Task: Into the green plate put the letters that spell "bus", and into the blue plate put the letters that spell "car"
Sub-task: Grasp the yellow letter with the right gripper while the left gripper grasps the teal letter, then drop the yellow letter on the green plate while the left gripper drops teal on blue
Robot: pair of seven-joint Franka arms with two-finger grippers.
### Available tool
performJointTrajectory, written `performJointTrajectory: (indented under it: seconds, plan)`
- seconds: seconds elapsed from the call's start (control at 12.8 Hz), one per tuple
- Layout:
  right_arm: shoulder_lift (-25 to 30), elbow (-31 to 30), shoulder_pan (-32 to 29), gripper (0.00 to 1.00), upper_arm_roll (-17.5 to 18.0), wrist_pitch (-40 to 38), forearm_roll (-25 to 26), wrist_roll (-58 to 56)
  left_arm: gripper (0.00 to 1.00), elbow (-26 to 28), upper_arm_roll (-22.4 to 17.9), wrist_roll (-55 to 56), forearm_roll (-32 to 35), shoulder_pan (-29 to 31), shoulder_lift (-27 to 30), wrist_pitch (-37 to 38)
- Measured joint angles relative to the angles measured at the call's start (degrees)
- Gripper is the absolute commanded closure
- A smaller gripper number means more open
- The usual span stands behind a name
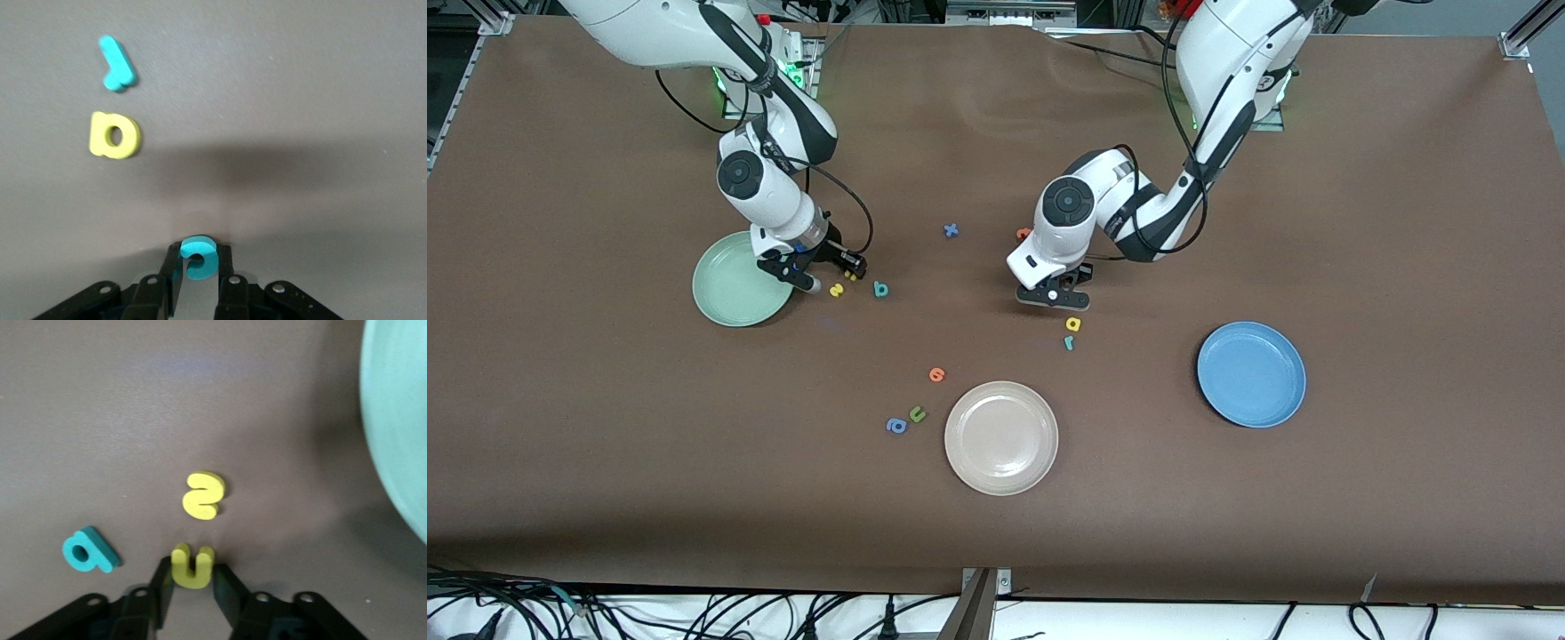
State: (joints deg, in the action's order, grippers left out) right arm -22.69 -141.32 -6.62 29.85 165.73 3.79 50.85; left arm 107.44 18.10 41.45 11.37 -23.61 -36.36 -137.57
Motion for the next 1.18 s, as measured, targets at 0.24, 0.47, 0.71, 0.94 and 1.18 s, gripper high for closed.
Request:
performJointTrajectory:
  seconds: [0.24, 0.47, 0.71, 0.94, 1.18]
  plan:
    - [0.0, 0.0, 0.0, 0.87, 0.0, 0.0, 0.0, 0.0, 0.94, -0.3, -0.2, -1.7, 0.0, 3.2, 0.6, 0.3]
    - [0.2, 0.4, 0.0, 0.87, -0.2, -0.5, 0.0, -0.4, 0.95, -0.6, -0.2, -3.5, 0.0, 5.9, 2.4, 4.9]
    - [2.6, 2.6, -0.1, 0.87, -0.3, -7.1, 0.0, -0.6, 0.95, -0.6, -0.3, -9.3, 0.1, 9.2, 4.6, 9.9]
    - [5.8, 8.3, -0.1, 0.87, -1.2, -21.1, 0.0, -2.7, 0.94, -0.6, -0.5, -17.2, 0.1, 14.9, 5.3, 11.5]
    - [7.5, 15.6, -0.2, 0.87, -6.7, -37.6, 0.0, -12.7, 0.9, -1.3, -0.8, -26.3, 0.1, 21.9, 5.3, 11.5]
